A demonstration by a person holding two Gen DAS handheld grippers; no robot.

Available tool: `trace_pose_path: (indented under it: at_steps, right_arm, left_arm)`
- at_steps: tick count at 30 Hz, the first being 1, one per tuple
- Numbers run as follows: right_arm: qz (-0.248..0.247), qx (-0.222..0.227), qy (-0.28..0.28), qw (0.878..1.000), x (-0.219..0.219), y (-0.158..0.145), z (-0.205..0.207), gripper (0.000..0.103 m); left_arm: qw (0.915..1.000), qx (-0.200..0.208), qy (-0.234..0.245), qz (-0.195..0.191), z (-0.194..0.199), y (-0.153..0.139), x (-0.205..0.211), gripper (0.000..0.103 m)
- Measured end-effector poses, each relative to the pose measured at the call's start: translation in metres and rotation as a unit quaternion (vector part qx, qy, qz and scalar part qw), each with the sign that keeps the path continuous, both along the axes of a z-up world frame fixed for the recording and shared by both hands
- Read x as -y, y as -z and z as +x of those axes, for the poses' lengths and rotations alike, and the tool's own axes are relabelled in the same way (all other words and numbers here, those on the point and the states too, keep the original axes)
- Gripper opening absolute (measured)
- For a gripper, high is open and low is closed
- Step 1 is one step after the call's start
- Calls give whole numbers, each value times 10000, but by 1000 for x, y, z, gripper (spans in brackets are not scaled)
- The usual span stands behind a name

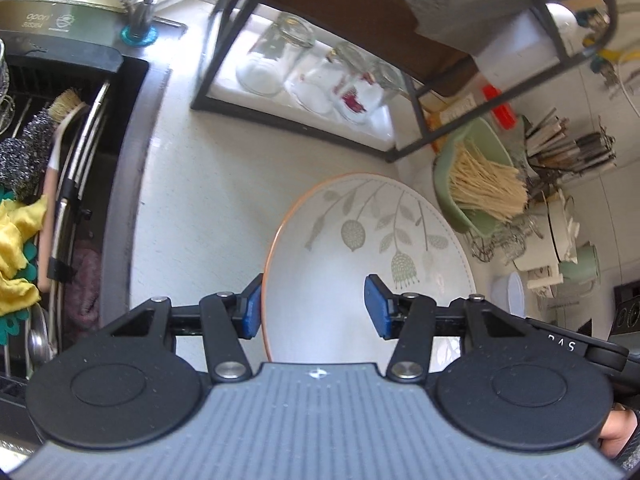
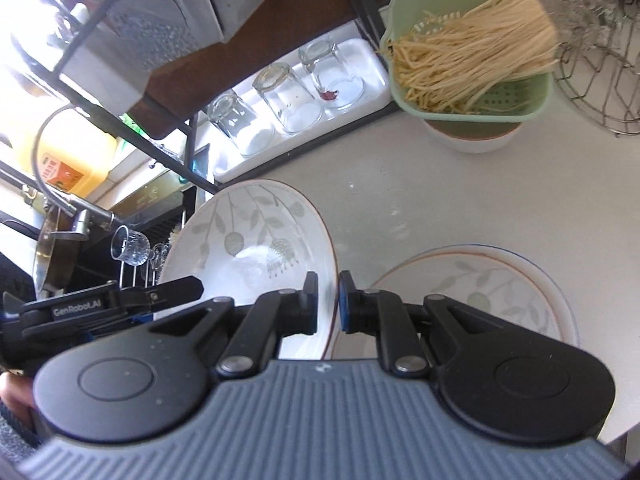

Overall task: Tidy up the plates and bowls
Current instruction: 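Lift the plate with both grippers and carry it over the plate stack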

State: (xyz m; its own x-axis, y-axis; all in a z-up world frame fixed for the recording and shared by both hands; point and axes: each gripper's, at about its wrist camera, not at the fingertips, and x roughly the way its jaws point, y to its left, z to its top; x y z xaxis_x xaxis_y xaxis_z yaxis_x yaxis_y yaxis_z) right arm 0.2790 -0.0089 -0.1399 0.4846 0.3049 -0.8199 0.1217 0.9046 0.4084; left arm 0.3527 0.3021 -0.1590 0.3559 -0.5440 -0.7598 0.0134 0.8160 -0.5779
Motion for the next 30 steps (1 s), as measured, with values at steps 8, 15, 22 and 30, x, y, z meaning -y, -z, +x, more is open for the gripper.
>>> trace_pose_path:
  at_steps: [8,15,22,30]
  right_arm:
    - [16,65,166,9998,29,-9,-34,13]
    - [79,204,289,9993,59,-13,-66,13]
    - [35,58,336,9994,80,11,-83,13]
    - [122,-82,120,9998,91,45,-83,13]
  left_arm:
    - [9995,162,246,58,-25,-12,35,56]
    - [9989,158,402,205,-51,-15,71,56]
    - [9967,129,588,541,-60,4,99,56]
    - [9945,1,574,876,-58,18,112,56]
